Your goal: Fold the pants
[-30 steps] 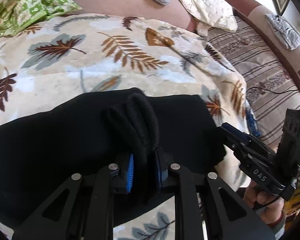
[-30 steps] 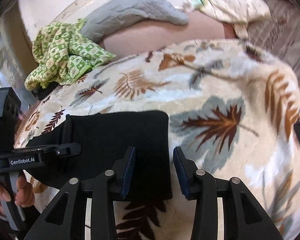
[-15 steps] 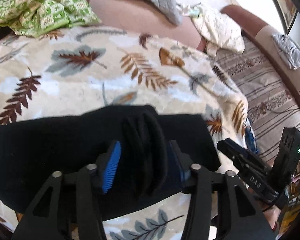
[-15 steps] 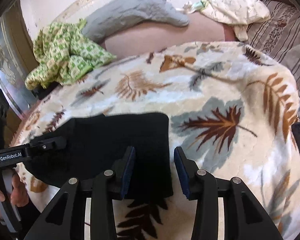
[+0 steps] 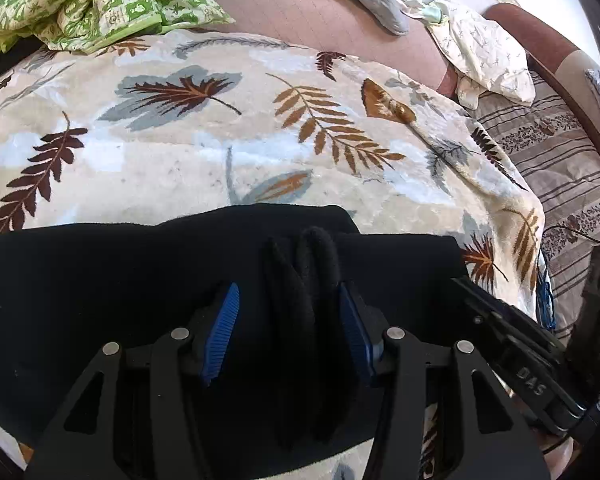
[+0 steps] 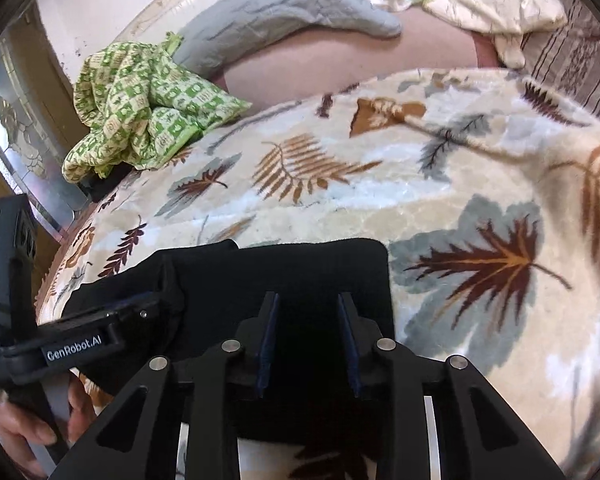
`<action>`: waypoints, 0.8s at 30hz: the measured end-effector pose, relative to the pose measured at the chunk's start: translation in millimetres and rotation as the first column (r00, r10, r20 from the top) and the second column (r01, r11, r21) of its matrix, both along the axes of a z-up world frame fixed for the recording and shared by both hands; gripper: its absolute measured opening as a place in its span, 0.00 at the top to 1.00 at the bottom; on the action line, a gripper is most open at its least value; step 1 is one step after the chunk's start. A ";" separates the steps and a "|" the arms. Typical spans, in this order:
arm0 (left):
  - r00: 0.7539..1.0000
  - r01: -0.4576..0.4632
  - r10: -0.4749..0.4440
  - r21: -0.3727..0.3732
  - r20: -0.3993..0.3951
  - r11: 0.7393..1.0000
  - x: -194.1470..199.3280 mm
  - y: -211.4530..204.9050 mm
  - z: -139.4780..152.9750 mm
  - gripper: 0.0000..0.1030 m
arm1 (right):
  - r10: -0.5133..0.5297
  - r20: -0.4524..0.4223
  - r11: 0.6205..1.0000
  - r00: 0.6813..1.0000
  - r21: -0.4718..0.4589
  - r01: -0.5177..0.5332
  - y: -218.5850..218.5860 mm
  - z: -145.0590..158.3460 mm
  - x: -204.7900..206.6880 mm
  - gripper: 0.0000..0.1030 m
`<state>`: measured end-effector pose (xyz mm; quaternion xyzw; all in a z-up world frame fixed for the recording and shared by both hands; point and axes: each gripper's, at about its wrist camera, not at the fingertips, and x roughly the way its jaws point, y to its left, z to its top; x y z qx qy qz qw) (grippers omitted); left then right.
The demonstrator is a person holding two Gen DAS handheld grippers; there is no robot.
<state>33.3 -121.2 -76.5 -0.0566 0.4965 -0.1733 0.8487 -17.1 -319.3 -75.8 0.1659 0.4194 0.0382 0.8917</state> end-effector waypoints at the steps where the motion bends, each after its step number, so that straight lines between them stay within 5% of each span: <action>1: 1.000 0.002 -0.002 0.007 0.006 1.000 -0.4 -1.2 -0.3 0.51 | 0.002 -0.004 1.000 1.000 0.002 -0.002 0.5 -2.6 2.2 0.72; 12: 1.000 0.000 0.000 0.004 0.015 1.000 -6.8 0.7 2.0 0.51 | 0.041 0.018 0.997 0.999 -0.071 -0.039 16.2 21.1 -27.8 0.70; 19: 0.999 -0.003 0.002 0.030 0.035 1.000 -15.6 -2.6 0.7 0.50 | 0.057 -0.022 0.997 0.998 -0.058 -0.058 24.7 -0.9 -37.2 0.70; 24: 0.999 -0.005 0.004 0.022 0.032 1.000 -22.3 6.8 9.7 0.48 | 0.070 -0.011 0.996 0.997 -0.054 -0.071 28.8 13.8 -41.5 0.68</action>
